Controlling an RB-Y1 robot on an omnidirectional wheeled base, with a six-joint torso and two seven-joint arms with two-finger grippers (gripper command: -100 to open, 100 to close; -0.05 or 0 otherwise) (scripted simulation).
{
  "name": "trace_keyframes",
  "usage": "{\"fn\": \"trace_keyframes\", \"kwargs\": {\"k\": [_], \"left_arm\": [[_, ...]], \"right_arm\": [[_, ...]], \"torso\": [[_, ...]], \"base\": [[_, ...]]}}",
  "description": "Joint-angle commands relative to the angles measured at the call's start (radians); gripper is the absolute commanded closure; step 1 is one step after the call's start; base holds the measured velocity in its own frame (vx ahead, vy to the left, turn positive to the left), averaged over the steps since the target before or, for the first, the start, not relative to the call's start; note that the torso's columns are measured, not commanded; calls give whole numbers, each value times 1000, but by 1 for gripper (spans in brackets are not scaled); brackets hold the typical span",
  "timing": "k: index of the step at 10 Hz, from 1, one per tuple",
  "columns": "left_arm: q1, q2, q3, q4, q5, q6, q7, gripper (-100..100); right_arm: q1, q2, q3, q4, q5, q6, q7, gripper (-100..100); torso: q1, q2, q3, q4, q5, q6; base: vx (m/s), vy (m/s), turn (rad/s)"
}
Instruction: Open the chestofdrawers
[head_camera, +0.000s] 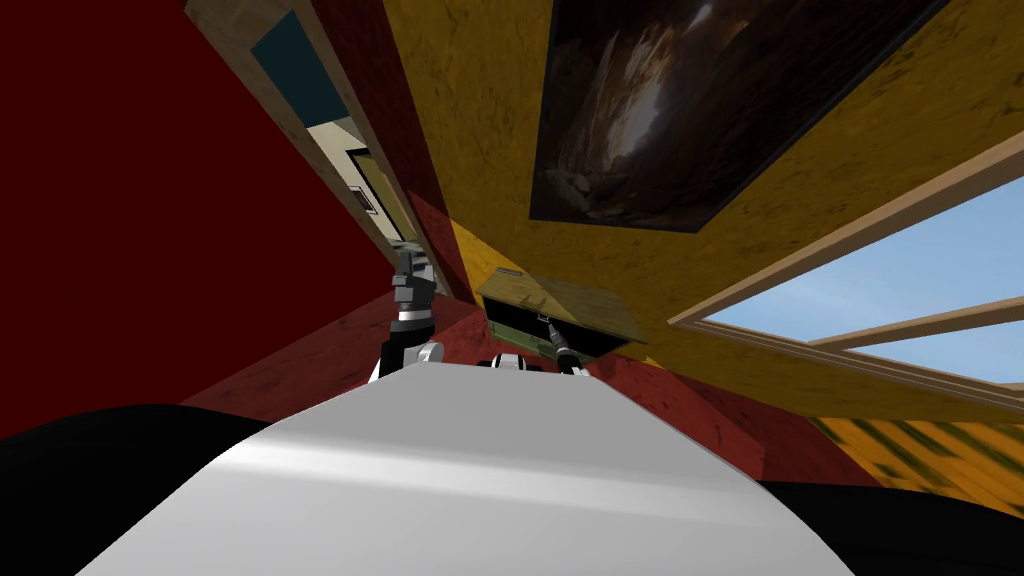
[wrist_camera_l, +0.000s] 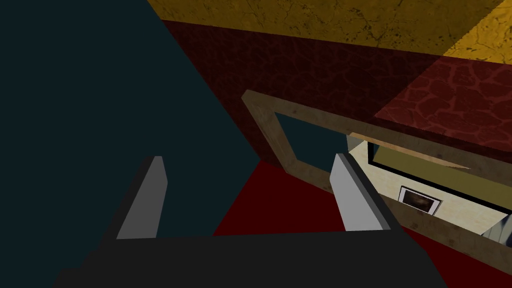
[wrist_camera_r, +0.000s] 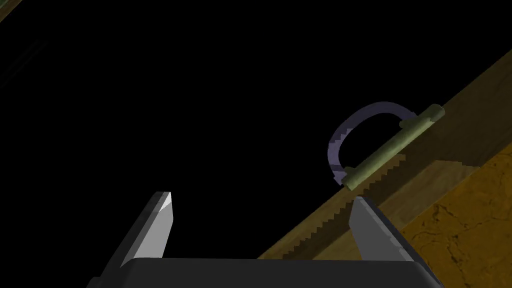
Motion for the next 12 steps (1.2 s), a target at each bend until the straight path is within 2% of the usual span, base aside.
{"fn": "trace_keyframes", "kwargs": {"k": [1,2,3,4,5,6,7,8,9,10,11,12], "left_arm": [[0,0,0,0,0,0,0,0],[0,0,0,0,0,0,0,0],[0,0,0,0,0,0,0,0],[0,0,0,0,0,0,0,0],[0,0,0,0,0,0,0,0],[0,0,0,0,0,0,0,0],[0,0,0,0,0,0,0,0],[0,0,0,0,0,0,0,0],[0,0,0,0,0,0,0,0],[0,0,0,0,0,0,0,0],[0,0,0,0,0,0,0,0],[0,0,0,0,0,0,0,0]], "right_arm": [[-5,-9,17,62,82,86,-9,-100],[-5,-9,17,66,99,89,-9,-100],[-10,-12,38,107,138,126,-13,-100],[-10,-12,38,115,167,153,-13,-100],[-10,-12,38,115,171,159,-13,-100],[-15,-15,60,165,214,195,-16,-100],[-15,-15,60,165,239,227,-16,-100],[-15,-15,60,165,243,230,-16,-100],[-21,-17,81,215,286,272,-20,-100],[-21,-17,81,215,310,300,-20,-100],[-27,-20,103,257,353,330,-22,-100],[-27,-20,103,265,385,355,-22,-100]], "torso": [[-1,0,0,0,0,0],[-2,-1,-1,0,-1,0],[-3,-2,-1,-1,-1,0],[0,-2,-1,-1,-1,0],[1,-1,-1,0,0,0],[0,-1,-1,0,0,0],[1,0,0,0,0,0],[1,-1,0,0,0,0],[-1,-1,-1,0,0,0],[0,0,0,0,0,0],[0,-1,-1,0,0,0],[1,-1,-1,0,0,0]], "base": [[-22,51,29],[-8,11,-20],[-9,34,87],[-13,41,48],[-8,21,-10],[-8,39,81],[-11,48,47],[-7,25,-3],[-15,38,87],[-7,39,44],[3,55,93],[-1,55,50]]}}
